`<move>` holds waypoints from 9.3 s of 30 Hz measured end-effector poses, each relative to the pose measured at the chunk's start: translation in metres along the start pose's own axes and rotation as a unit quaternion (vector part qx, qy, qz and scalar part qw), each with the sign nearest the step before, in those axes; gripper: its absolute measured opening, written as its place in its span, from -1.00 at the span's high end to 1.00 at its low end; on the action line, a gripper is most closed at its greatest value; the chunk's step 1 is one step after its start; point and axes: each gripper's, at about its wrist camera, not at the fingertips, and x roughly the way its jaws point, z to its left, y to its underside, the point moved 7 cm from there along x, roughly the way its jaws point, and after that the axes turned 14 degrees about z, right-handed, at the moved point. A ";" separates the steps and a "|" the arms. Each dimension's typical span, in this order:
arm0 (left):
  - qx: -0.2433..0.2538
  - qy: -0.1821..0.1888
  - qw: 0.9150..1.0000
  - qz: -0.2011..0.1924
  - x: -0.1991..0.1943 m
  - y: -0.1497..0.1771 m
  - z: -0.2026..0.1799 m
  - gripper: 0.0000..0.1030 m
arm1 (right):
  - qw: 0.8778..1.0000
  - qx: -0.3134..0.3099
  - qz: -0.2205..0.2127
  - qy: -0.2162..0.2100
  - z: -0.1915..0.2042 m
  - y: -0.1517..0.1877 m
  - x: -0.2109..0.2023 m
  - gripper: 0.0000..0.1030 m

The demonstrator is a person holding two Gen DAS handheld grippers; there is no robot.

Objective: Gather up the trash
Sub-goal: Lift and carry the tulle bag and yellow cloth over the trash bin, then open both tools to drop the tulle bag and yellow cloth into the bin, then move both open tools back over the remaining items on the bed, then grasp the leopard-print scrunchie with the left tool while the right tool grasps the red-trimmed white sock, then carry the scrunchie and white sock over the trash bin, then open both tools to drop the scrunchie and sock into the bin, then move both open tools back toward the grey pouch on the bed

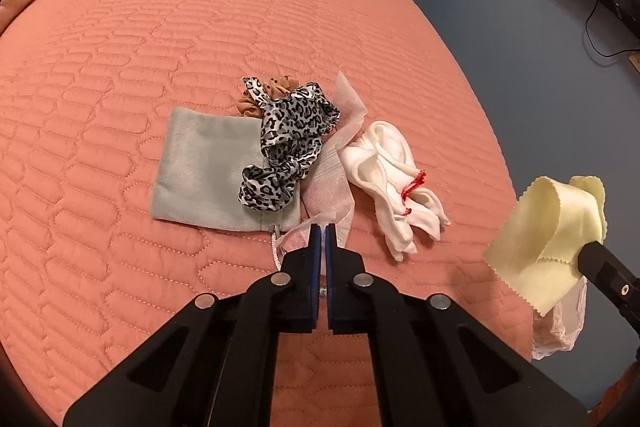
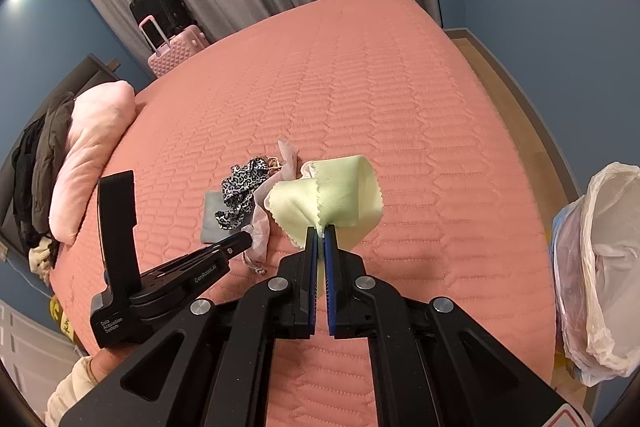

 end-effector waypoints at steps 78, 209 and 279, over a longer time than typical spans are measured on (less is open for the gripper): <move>0.262 0.097 0.954 -0.110 -0.134 0.062 -0.390 -0.39 | 0.963 0.160 -0.199 0.088 -0.240 0.063 -0.252 0.81; 0.160 0.093 0.967 -0.175 -0.226 0.004 -0.203 0.83 | 0.973 -0.028 -0.222 0.053 -0.015 -0.008 -0.251 0.88; 0.275 0.116 0.949 -0.105 -0.148 0.058 -0.379 -0.17 | 0.961 0.122 -0.223 0.111 -0.229 0.048 -0.285 0.64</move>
